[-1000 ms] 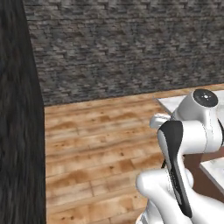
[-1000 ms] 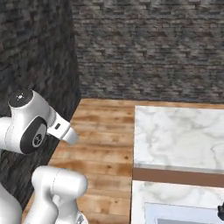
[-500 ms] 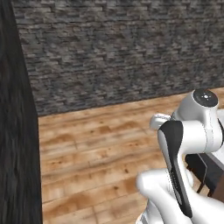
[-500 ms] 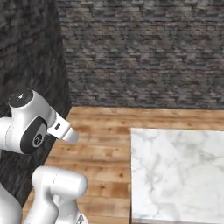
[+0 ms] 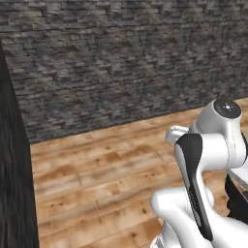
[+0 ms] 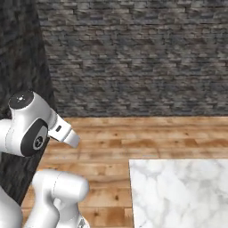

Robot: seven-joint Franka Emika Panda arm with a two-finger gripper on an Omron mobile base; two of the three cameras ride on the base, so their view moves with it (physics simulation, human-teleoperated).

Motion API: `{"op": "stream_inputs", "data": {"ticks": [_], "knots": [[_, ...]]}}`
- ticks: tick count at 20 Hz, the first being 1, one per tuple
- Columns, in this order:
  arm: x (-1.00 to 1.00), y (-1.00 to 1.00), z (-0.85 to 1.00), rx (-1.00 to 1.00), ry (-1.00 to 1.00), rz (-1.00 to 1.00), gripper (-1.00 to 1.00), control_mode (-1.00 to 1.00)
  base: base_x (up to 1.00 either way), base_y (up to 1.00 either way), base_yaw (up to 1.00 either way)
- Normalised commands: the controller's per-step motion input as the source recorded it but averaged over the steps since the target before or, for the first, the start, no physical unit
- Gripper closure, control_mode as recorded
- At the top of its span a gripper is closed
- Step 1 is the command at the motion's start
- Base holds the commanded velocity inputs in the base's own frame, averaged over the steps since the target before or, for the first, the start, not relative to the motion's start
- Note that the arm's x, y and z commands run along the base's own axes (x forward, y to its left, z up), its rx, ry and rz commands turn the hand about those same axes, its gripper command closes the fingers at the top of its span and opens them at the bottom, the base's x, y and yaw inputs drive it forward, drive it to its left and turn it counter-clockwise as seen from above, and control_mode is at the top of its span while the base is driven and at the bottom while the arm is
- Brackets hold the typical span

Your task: Pick the egg and butter from the fridge and place them by the bowl for mixing.

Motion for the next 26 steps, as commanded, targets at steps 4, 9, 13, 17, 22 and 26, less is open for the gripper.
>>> {"op": "stream_inputs", "data": {"ticks": [4, 9, 13, 17, 22, 26], "knots": [[0.00, 0.00, 0.00, 0.00, 0.00, 0.00, -1.00, 1.00, 0.67, 0.34, -0.28], [0.00, 0.00, 0.00, 0.00, 0.00, 0.00, -1.00, 1.00, 0.58, 0.36, -0.42], [0.00, 0.00, 0.00, 0.00, 0.00, 0.00, -1.00, 1.00, 0.54, 0.37, -0.48], [0.00, 0.00, 0.00, 0.00, 0.00, 0.00, -1.00, 1.00, 0.56, 0.37, -0.44], [0.00, 0.00, 0.00, 0.00, 0.00, 0.00, -1.00, 1.00, 0.54, 0.37, -0.47], [0.00, 0.00, 0.00, 0.00, 0.00, 0.00, -1.00, 1.00, 0.52, 0.37, -0.50]]}}
